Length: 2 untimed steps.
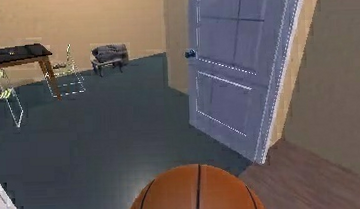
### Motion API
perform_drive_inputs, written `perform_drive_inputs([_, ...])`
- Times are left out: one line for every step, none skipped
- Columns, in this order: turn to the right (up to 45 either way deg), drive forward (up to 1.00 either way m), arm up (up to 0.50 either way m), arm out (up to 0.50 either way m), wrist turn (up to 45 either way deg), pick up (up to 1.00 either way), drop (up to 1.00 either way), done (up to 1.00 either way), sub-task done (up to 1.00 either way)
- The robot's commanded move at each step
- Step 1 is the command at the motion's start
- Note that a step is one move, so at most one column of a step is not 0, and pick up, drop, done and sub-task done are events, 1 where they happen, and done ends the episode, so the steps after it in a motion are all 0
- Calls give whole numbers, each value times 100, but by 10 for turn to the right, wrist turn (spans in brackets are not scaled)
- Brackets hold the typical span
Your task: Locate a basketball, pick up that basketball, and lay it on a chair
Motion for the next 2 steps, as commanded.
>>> perform_drive_inputs([0,40,0,0,0,0,0,0,0])
perform_drive_inputs([-210,0,0,0,0,0,0,0,0])
